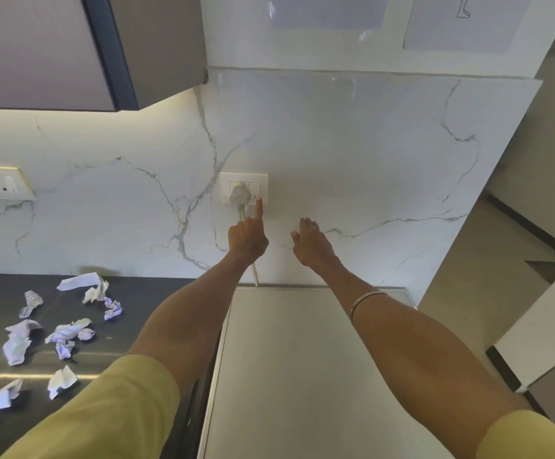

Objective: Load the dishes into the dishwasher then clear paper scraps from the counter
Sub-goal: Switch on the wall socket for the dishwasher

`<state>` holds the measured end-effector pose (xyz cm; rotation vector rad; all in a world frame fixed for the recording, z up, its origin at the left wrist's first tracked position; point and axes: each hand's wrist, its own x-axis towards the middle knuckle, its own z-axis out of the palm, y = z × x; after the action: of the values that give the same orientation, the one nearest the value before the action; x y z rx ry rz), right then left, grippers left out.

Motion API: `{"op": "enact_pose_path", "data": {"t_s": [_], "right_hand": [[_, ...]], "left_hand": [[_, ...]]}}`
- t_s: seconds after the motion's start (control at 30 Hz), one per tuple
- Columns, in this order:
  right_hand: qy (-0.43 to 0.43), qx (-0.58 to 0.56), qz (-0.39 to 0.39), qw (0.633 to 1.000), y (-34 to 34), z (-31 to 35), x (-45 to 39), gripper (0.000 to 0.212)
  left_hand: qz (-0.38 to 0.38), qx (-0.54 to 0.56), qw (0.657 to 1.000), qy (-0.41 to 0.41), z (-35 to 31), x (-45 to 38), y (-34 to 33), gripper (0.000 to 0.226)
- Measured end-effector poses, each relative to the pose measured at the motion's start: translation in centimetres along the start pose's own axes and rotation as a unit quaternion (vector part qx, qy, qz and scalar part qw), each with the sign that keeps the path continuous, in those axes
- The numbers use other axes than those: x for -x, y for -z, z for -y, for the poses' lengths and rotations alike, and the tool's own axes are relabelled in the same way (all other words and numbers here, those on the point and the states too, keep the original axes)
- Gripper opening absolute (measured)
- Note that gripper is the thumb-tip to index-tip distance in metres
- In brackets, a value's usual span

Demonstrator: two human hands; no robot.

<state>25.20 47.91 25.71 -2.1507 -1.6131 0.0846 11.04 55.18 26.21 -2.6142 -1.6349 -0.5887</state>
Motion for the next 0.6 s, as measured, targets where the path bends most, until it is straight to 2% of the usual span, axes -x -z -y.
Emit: {"op": "enact_pose_path", "data": {"t_s": [0.13, 0.27, 0.37, 0.5, 0.6], "right_hand": [[0.007, -0.005, -0.002, 1.000, -0.6, -0.8, -0.9, 0.044], [0.007, -0.016, 0.002, 1.000, -1.0, -1.3, -1.3, 0.045], [0.009, -0.011, -0.002, 1.000, -1.2, -2.0, -1.5, 0.044], [0.013, 0.002, -0.001, 1.000, -1.3, -2.1, -0.8, 0.040], [0.009, -0.003, 0.007, 1.000, -1.2, -1.7, 0.1, 0.040]], "left_hand": [[0.007, -0.005, 1.000, 0.022, 0.2, -1.9, -1.0, 0.096], [0.064, 0.008, 0.997, 0.045, 0.4, -3.2, -1.4, 0.102], [0.108, 0.017, 0.992, 0.058, 0.4, -4.0, -1.1, 0.102], [0.118, 0.001, 0.992, 0.046, 1.5, -4.0, -0.6, 0.100], [0.126, 0.033, 0.990, 0.046, 1.6, -3.2, -0.2, 0.095]]}}
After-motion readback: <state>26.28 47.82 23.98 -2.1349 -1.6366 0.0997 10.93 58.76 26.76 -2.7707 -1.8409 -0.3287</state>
